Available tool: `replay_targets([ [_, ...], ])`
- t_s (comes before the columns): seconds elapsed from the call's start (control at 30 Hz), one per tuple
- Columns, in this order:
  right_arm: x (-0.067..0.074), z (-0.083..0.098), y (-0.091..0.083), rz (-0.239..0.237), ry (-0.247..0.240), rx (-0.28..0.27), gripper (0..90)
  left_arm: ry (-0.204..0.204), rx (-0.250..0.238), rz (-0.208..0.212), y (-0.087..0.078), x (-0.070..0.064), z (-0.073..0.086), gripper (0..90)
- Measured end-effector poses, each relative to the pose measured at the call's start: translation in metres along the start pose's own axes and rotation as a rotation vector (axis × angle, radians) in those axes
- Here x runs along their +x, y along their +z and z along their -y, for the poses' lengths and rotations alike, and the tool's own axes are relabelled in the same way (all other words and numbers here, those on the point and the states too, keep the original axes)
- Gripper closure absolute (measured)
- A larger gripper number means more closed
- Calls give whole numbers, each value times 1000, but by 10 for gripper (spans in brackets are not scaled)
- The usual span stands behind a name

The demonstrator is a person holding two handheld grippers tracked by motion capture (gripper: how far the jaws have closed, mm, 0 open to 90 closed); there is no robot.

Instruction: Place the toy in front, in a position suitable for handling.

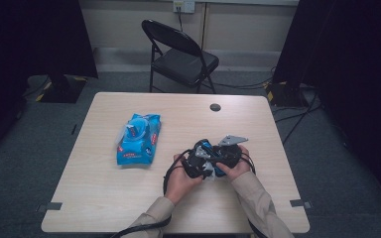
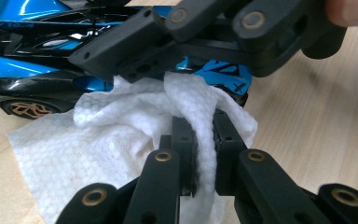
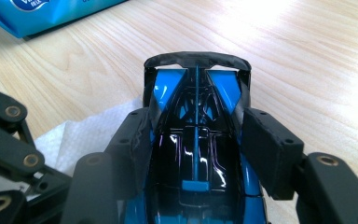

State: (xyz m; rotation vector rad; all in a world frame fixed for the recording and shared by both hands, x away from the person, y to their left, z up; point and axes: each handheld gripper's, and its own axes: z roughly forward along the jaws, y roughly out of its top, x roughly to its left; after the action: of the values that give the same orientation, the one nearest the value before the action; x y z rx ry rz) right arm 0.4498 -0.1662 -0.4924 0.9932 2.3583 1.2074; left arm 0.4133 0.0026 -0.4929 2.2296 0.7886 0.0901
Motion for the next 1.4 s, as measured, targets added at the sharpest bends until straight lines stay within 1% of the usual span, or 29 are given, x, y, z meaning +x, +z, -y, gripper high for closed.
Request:
replay_targets([
  [0.13,-1,1,0,-5,13,-5,435,4,4,11,1,-3,0,825],
  [0.3,-1,1,0,-7,15,-3,436,2,-9,20,2,-7,2,825],
  [0.4,-1,1,0,-8,16,-3,436,3,-8,40,3,-11,2,826],
  [0.53,-1,1,0,-10,18,-5,436,22,-3,45,4,-16,1,825],
  [0.6,-2,1,0,-10,20,-4,437,24,-7,57,4,-17,2,825],
  [0.7,-2,1,0,-13,21,-10,437,35,3,68,2,-20,3,825],
  [0.87,-3,2,0,-14,22,-13,437,37,-1,80,-4,-21,5,826],
  [1.03,-2,2,0,-14,23,-14,437,42,-1,78,-16,-18,6,827],
  [1.13,-2,2,0,-13,24,-17,437,52,6,60,-27,-12,7,827],
  [1.27,-2,2,0,-14,28,-18,437,35,-7,36,-39,-2,7,827],
  [1.4,-2,2,0,-14,26,-19,437,22,-7,13,-46,9,8,827],
])
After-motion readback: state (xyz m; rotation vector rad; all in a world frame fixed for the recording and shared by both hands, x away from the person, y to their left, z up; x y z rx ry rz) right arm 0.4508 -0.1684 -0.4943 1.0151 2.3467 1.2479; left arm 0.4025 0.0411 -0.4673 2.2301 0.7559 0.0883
